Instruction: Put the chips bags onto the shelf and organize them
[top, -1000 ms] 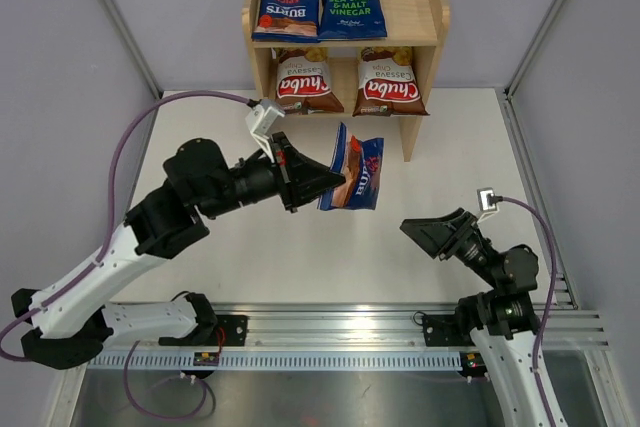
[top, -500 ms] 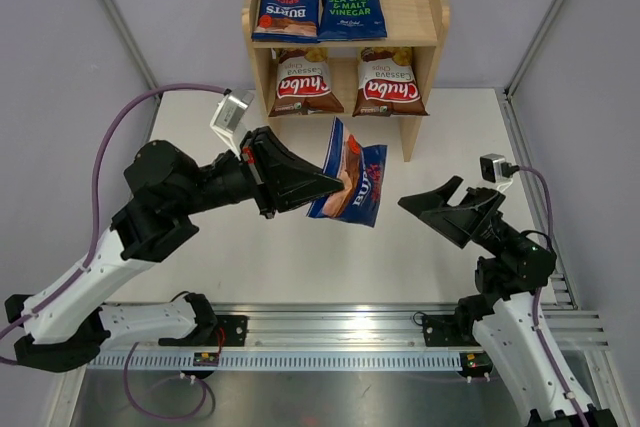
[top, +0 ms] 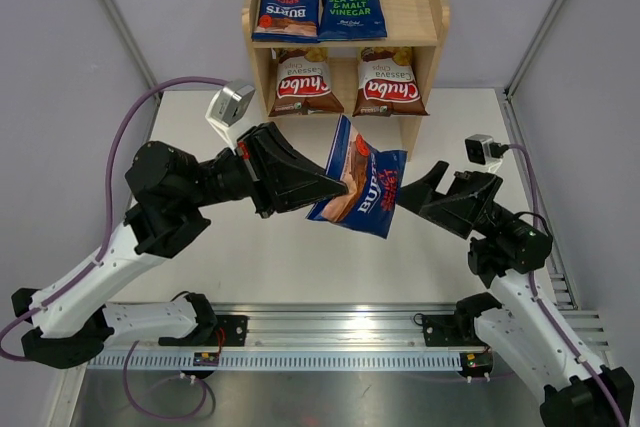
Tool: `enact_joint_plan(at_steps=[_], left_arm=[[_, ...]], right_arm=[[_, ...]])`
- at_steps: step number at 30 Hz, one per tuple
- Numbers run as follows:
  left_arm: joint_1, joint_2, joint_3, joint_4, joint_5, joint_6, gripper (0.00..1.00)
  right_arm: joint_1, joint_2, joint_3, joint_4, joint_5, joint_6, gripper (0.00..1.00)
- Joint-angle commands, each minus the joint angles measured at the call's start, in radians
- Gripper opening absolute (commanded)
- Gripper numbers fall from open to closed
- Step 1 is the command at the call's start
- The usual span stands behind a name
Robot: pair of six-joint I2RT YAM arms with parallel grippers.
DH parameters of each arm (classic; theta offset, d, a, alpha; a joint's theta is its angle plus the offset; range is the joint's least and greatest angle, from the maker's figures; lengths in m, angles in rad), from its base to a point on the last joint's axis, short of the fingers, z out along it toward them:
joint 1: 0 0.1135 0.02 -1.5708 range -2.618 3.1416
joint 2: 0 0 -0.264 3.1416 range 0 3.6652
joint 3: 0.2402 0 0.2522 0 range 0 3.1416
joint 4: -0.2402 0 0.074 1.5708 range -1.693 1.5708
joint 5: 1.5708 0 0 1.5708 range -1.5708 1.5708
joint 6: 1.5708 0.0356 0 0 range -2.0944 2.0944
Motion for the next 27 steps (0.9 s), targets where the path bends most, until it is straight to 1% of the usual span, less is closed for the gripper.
enact_joint_plan(at_steps=[1,2,4,7,9,11,12,13,15,18,21,22,25,26,27], left_arm=[[0.004,-0.007,-0.012,0.151,0.051,-0.047,0.00],[0.004,-0.005,-0.013,0.163,0.054,-0.049,0.00],[0.002,-0.008,-0.022,0.194,0.059,-0.058,0.00],[0.002,-0.013,-0.027,0.203,0.065,-0.064,0.00],[0.004,-0.019,-0.041,0.208,0.062,-0.063,0.00],[0.002,-0.025,-0.050,0.206,0.057,-0.058,0.00],[0.002,-0.034,-0.054,0.206,0.057,-0.055,0.00],[0.002,-0.039,-0.067,0.203,0.054,-0.053,0.00],[0.002,-0.057,-0.082,0.208,0.051,-0.050,0.00],[0.002,-0.081,-0.105,0.189,0.034,-0.034,0.00],[0.002,-0.107,-0.116,0.139,0.010,-0.001,0.00],[0.002,-0.120,-0.117,0.120,0.005,0.006,0.00],[0.004,-0.142,-0.125,0.067,-0.035,0.042,0.00],[0.005,-0.157,-0.122,0.042,-0.068,0.069,0.00],[0.005,-0.165,-0.113,0.013,-0.091,0.086,0.00]], right_arm=[[0.085,0.028,0.085,0.033,0.027,-0.082,0.98],[0.134,0.035,0.099,0.000,0.043,-0.103,0.98],[0.181,0.057,0.111,-0.025,0.056,-0.157,0.98],[0.276,0.103,0.132,-0.001,0.080,-0.183,0.96],[0.338,0.139,0.149,0.047,0.089,-0.185,0.89],[0.372,0.160,0.171,0.075,0.095,-0.199,0.82],[0.386,0.172,0.174,0.079,0.098,-0.206,0.74],[0.398,0.175,0.177,0.082,0.107,-0.223,0.69],[0.399,0.173,0.169,0.076,0.124,-0.238,0.66],[0.399,0.163,0.166,0.027,0.152,-0.281,0.64],[0.400,0.158,0.160,0.023,0.176,-0.301,0.64],[0.400,0.160,0.160,0.021,0.179,-0.304,0.62],[0.400,0.157,0.166,0.016,0.175,-0.312,0.50],[0.400,0.154,0.168,0.010,0.173,-0.317,0.46],[0.400,0.141,0.166,0.001,0.172,-0.323,0.45]])
